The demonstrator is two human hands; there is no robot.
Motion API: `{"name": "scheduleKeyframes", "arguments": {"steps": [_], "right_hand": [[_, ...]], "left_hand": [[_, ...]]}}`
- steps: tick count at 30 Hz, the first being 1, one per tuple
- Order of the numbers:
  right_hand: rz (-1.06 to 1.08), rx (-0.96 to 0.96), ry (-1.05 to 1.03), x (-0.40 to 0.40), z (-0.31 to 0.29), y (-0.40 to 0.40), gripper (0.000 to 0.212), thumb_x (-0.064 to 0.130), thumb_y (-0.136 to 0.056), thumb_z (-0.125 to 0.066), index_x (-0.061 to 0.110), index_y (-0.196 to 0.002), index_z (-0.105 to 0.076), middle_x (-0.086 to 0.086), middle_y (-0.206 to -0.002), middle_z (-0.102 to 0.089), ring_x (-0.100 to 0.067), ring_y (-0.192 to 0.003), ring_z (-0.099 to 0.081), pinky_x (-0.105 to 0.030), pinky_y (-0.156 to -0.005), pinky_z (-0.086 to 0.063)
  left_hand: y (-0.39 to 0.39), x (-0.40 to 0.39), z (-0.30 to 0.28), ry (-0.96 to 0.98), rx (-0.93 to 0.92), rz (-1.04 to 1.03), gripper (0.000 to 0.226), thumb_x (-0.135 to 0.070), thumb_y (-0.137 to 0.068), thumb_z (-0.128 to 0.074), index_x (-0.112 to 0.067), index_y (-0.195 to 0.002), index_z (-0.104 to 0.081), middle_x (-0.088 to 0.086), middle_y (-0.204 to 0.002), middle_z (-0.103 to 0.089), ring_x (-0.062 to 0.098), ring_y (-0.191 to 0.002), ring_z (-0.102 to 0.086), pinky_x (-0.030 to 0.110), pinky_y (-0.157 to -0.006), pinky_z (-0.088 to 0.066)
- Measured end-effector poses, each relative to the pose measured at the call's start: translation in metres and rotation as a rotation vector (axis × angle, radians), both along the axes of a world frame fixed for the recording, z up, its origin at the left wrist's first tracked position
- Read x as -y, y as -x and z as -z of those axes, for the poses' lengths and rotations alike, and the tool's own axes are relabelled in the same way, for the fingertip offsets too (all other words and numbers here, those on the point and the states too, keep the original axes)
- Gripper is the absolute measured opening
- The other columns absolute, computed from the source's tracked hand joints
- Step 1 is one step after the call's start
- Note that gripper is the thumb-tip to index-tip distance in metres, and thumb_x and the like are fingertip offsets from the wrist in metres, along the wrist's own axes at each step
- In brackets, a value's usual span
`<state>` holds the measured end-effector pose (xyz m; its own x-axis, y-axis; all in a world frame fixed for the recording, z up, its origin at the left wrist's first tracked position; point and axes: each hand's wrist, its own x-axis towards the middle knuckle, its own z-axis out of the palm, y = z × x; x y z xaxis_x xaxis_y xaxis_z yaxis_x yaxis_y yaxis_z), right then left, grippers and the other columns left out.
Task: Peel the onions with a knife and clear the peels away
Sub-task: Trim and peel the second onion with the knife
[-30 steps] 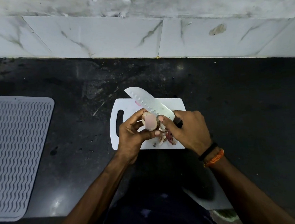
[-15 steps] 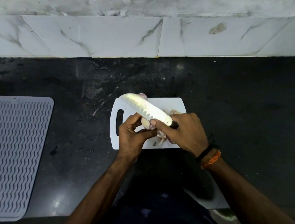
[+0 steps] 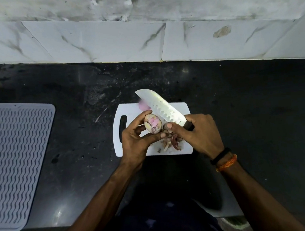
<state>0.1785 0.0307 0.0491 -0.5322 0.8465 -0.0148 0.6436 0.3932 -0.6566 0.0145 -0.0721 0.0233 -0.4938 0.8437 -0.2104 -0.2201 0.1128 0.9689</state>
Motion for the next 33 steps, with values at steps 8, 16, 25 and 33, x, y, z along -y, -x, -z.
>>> {"name": "scheduleKeyframes", "arguments": {"steps": [8, 16, 25, 33], "right_hand": [[-0.044, 0.048, -0.080, -0.0021, 0.0058, 0.0022, 0.065, 0.075, -0.086, -0.048, 0.018, -0.060, -0.061, 0.005, -0.048, -0.053, -0.011, -0.044, -0.050, -0.027, -0.045, -0.035], [-0.091, -0.011, -0.084, -0.0041, 0.0007, 0.0008, 0.056, 0.063, -0.089, -0.056, 0.019, -0.056, -0.056, 0.007, -0.044, -0.047, -0.011, -0.041, -0.046, -0.018, -0.047, -0.027], [-0.118, 0.085, -0.265, -0.0060, -0.0015, 0.0070, 0.055, 0.062, -0.084, -0.070, 0.032, -0.053, -0.035, 0.018, -0.043, -0.025, 0.002, -0.037, -0.030, -0.014, -0.048, -0.018], [-0.196, -0.137, -0.053, -0.0009, 0.0003, 0.0073, 0.058, 0.062, -0.085, -0.066, 0.013, -0.053, -0.062, 0.009, -0.045, -0.053, -0.011, -0.040, -0.050, -0.040, -0.061, -0.056]], "left_hand": [[-0.0016, 0.0023, -0.0036, -0.027, 0.043, 0.063, 0.061, 0.007, -0.068, -0.084, -0.017, -0.122, -0.068, 0.009, -0.114, -0.074, 0.029, -0.104, -0.070, 0.055, -0.095, -0.055], [0.0017, 0.0051, -0.0026, -0.021, 0.216, 0.126, 0.070, 0.006, -0.066, -0.083, -0.008, -0.132, -0.064, 0.013, -0.124, -0.070, 0.038, -0.115, -0.065, 0.058, -0.099, -0.052], [-0.0006, 0.0041, -0.0065, -0.021, 0.229, 0.222, 0.060, 0.009, -0.068, -0.080, 0.003, -0.126, -0.065, 0.021, -0.120, -0.069, 0.043, -0.113, -0.064, 0.047, -0.098, -0.053], [-0.0011, 0.0043, -0.0025, -0.021, 0.218, 0.150, 0.049, 0.002, -0.067, -0.086, 0.001, -0.113, -0.071, 0.023, -0.113, -0.072, 0.045, -0.109, -0.066, 0.057, -0.098, -0.051]]}}
